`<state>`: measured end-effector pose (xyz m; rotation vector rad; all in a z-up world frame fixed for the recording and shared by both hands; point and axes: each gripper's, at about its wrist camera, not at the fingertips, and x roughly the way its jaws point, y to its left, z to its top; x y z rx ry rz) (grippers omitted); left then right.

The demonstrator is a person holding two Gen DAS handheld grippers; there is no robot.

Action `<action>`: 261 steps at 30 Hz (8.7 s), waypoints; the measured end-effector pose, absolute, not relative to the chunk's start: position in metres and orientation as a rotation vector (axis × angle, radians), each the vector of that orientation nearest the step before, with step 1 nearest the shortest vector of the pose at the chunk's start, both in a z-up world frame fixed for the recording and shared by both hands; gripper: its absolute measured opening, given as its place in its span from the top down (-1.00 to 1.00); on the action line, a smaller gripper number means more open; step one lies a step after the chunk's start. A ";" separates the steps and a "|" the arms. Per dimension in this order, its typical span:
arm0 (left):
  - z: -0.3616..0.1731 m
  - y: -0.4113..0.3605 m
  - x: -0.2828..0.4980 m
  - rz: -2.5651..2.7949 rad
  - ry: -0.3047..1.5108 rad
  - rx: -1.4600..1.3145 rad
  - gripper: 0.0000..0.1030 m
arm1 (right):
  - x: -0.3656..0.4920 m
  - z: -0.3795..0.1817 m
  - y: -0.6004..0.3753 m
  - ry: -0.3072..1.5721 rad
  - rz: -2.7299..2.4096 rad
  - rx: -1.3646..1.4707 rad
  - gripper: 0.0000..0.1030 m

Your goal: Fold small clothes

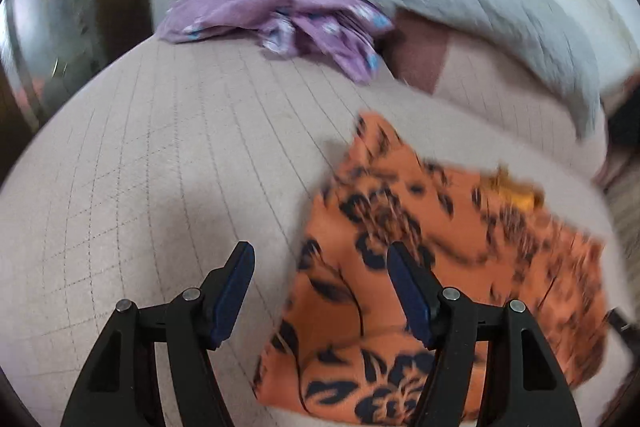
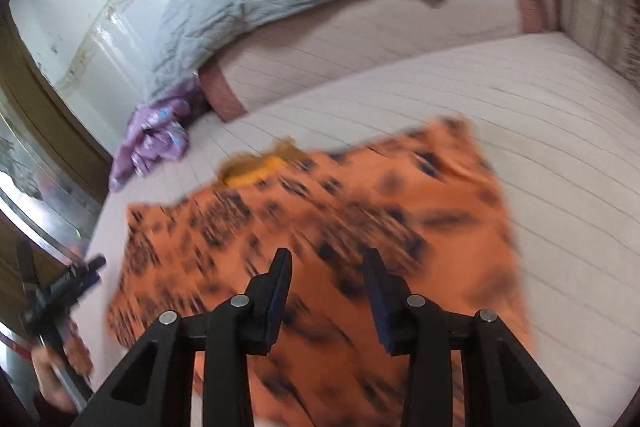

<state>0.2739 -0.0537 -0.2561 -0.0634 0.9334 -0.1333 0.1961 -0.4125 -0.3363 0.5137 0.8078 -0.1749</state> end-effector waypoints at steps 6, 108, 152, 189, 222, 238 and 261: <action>-0.287 -0.068 0.257 -0.114 1.002 0.102 -0.49 | 0.160 -0.375 -0.429 0.997 -0.264 0.573 0.19; -0.221 -0.064 0.161 -0.047 0.726 0.157 -0.69 | 0.156 -0.385 -0.396 0.912 -0.209 0.666 0.16; -0.297 -0.031 0.221 -0.238 1.106 -0.427 -0.56 | 0.097 -0.415 -0.435 0.809 -0.064 1.231 -0.22; -0.257 -0.023 0.157 -0.220 0.993 -0.382 0.53 | 0.089 -0.339 -0.445 0.660 -0.272 0.824 0.77; -0.280 -0.046 0.184 -0.104 1.030 0.084 -0.30 | 0.086 -0.375 -0.504 0.814 -0.419 0.946 0.43; -0.277 -0.067 0.181 -0.130 1.000 0.132 -0.39 | 0.084 -0.350 -0.485 0.709 -0.211 0.982 0.39; -0.250 -0.034 0.169 -0.175 0.968 0.006 -0.62 | 0.031 -0.371 -0.485 0.710 -0.236 1.205 -0.34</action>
